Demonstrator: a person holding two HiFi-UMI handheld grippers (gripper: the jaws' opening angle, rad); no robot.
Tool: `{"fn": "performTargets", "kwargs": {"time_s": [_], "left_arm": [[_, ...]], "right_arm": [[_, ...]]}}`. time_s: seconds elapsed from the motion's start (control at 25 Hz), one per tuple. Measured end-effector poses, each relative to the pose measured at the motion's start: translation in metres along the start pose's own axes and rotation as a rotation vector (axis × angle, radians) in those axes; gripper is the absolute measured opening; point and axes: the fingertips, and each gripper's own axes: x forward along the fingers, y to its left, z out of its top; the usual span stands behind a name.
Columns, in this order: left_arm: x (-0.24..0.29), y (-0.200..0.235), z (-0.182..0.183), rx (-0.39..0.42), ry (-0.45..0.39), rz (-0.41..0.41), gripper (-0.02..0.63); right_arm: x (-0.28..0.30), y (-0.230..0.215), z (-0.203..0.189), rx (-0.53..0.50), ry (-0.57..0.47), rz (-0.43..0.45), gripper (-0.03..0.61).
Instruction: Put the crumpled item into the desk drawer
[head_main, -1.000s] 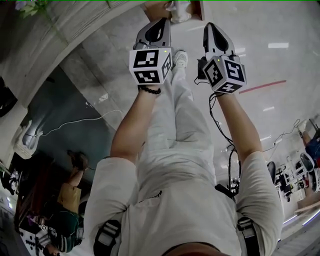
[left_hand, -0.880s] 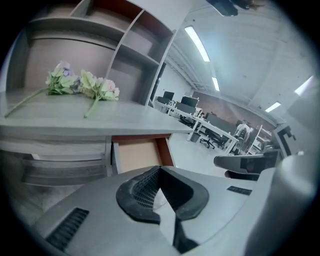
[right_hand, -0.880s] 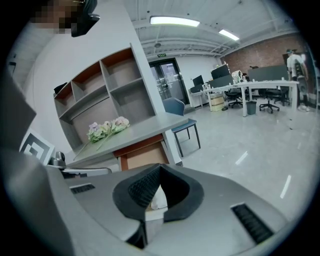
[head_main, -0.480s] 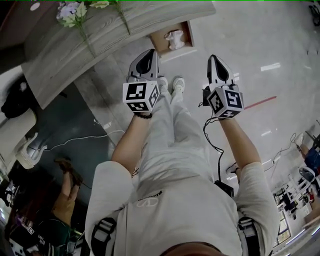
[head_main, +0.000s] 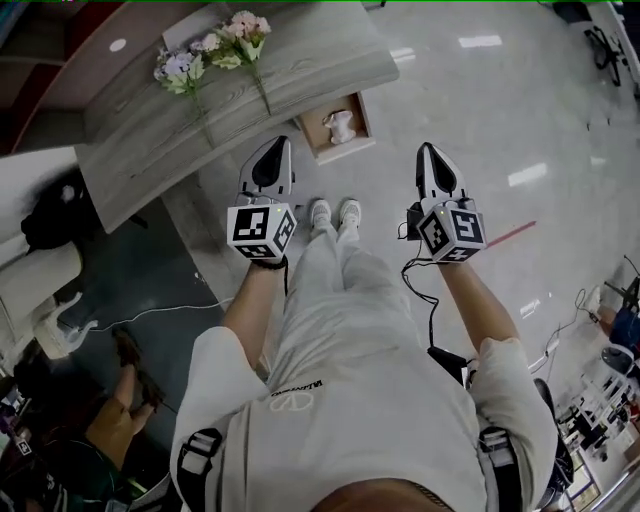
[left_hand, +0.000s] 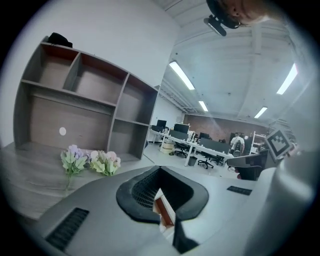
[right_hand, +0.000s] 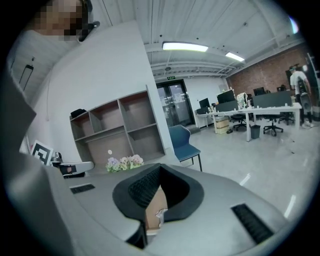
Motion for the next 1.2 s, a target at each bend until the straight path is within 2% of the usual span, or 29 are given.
{"fn": "performTargets", "kwargs": {"time_s": [0.12, 0.28, 0.72, 0.88, 1.2], "left_arm": [[-0.02, -0.007, 0.026, 0.029, -0.02, -0.034, 0.002], [-0.04, -0.011, 0.056, 0.042, -0.059, -0.033, 0.002], [-0.076, -0.022, 0.122, 0.088, -0.189, -0.006, 0.002], [-0.087, -0.021, 0.137, 0.111, -0.218, 0.011, 0.002], [-0.091, -0.02, 0.15, 0.101, -0.246, 0.021, 0.002]], "right_arm": [[-0.02, 0.004, 0.027, -0.004, -0.034, 0.0, -0.002], [-0.046, 0.005, 0.059, -0.01, -0.065, 0.0, -0.002], [-0.095, 0.002, 0.099, -0.016, -0.132, -0.026, -0.002], [-0.107, 0.0, 0.111, -0.027, -0.157, -0.034, -0.002], [-0.108, 0.009, 0.128, -0.048, -0.197, -0.023, -0.003]]}}
